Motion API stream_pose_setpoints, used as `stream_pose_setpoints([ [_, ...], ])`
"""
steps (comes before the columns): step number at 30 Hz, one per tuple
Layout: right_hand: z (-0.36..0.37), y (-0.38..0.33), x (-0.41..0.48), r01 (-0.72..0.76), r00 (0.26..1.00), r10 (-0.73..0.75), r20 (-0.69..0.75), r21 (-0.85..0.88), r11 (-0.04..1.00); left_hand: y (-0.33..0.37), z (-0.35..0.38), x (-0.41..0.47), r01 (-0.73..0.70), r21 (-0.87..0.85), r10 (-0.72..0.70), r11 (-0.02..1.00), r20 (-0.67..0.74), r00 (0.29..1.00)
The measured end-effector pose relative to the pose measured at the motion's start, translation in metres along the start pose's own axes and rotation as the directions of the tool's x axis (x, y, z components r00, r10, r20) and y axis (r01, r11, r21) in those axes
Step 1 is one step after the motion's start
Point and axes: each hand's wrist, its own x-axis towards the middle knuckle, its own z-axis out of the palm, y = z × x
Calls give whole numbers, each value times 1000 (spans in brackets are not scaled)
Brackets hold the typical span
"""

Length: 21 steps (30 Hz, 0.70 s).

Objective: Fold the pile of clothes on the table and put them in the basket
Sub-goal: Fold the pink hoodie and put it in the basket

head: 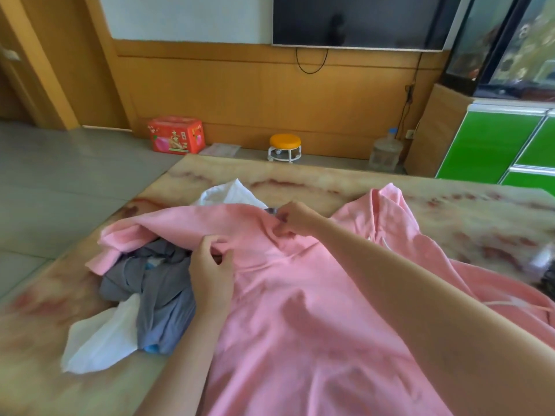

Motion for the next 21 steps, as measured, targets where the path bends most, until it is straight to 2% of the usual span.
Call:
stream_pose_setpoints([
  [2, -8, -10, 6, -25, 977, 32, -211, 35, 999, 3, -6, 2, -28, -25, 26, 999, -83, 996],
  [4, -13, -20, 15, -8, 899, 63, -433, 128, 992, 8, -13, 10, -53, -61, 41, 997, -186, 982],
  [5, -12, -25, 18, 22, 875, 53, -481, 149, 989, 10, -16, 16, -60, -75, 42, 995, -223, 974],
  [6, -6, -29, 21, 41, 882, 34, -471, 148, 988, 10, -17, 22, -62, -70, 44, 996, -242, 969],
  [8, 18, -28, 26, 49, 946, 7, -324, 164, 985, 5, -15, 27, -26, 19, 29, 999, -184, 982],
  [10, 43, -17, 25, 3, 989, 34, -144, 244, 970, -4, -10, 19, 82, 201, -63, 976, -101, 993],
  [11, 49, -10, 23, 2, 992, 29, -125, 242, 970, -9, -8, 12, 69, 306, -48, 949, -76, 996],
  [14, 46, 7, 6, 87, 973, -61, -221, 110, 990, -11, -4, -8, -193, 508, 203, 839, 37, 978],
  [17, 41, 32, -39, 147, 968, -150, -203, -31, 989, -3, 7, -28, -443, 511, 385, 736, 222, 896],
  [18, 44, 46, -56, 156, 972, -169, -164, -89, 984, -4, 12, -36, -514, 503, 403, 695, 320, 858],
  [20, 52, 80, -92, 149, 986, -162, -40, -225, 963, -11, 21, -55, -577, 526, 282, 625, 537, 795],
  [21, 56, 96, -106, 124, 992, -123, 22, -286, 950, -19, 24, -62, -589, 542, 217, 600, 598, 772],
])
